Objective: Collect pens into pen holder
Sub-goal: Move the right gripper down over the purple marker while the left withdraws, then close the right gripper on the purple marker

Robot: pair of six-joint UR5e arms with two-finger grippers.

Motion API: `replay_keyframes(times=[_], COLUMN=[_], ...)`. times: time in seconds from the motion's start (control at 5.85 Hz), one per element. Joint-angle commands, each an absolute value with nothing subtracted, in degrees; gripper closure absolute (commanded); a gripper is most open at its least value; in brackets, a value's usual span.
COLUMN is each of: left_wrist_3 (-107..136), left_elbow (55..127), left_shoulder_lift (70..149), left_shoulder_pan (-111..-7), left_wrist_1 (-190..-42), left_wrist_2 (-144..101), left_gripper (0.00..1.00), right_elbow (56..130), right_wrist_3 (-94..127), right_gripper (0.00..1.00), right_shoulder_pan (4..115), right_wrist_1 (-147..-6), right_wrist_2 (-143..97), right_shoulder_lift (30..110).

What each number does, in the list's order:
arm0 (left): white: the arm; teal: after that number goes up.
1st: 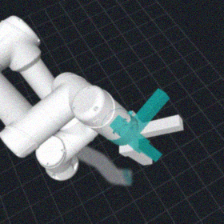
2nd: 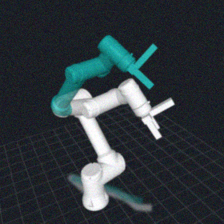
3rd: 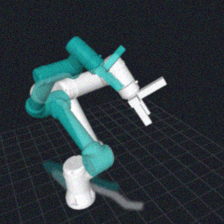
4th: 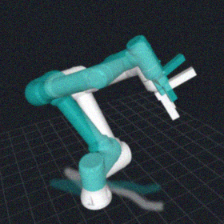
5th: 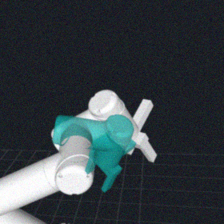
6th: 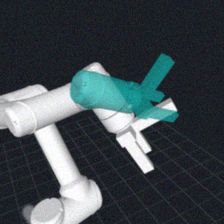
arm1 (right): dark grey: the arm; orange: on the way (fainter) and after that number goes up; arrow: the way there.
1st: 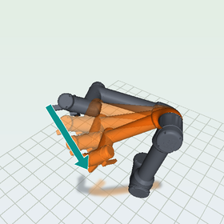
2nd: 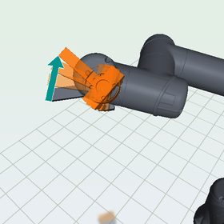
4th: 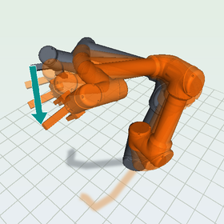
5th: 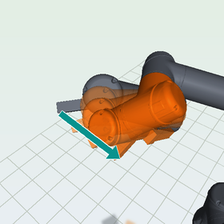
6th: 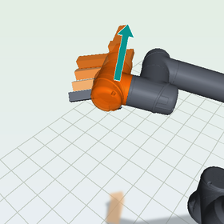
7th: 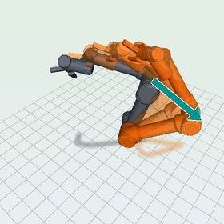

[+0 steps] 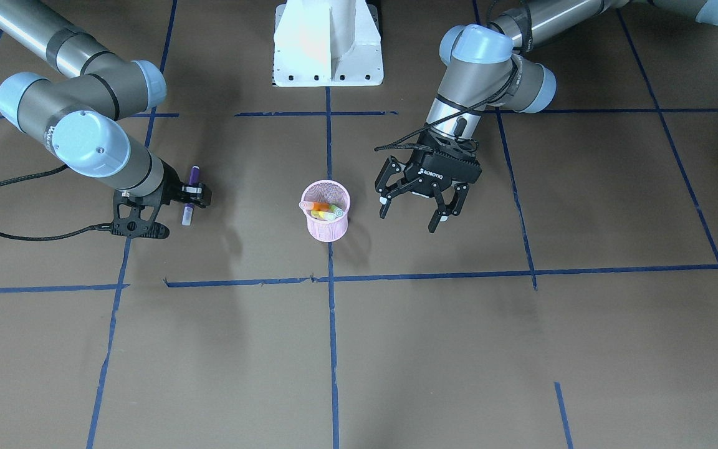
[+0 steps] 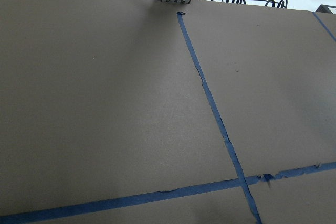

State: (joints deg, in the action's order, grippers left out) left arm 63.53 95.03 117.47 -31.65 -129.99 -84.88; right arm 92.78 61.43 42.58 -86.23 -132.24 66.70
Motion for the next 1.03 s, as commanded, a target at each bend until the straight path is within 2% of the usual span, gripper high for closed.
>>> replay_keyframes(times=[0.0, 0.51, 0.86], left_wrist_3=[63.5, 63.5, 63.5], left_elbow=[95.0, 94.9, 95.0], left_shoulder_lift=[117.4, 117.1, 117.2], left_shoulder_pan=[-31.6, -31.6, -31.6], left_wrist_1=[-130.0, -130.0, -130.0], left_wrist_2=[-84.8, -84.6, -84.6], left_gripper=[0.0, 0.0, 0.0], right_elbow=[92.6, 92.0, 91.7], right_wrist_3=[61.5, 61.8, 61.8], right_gripper=[0.29, 0.38, 0.41], right_shoulder_pan=[41.8, 41.1, 41.1], right_wrist_1=[-86.5, -86.7, -86.7], right_wrist_2=[-133.2, -133.0, -132.6], right_shoulder_lift=[67.0, 67.0, 66.9])
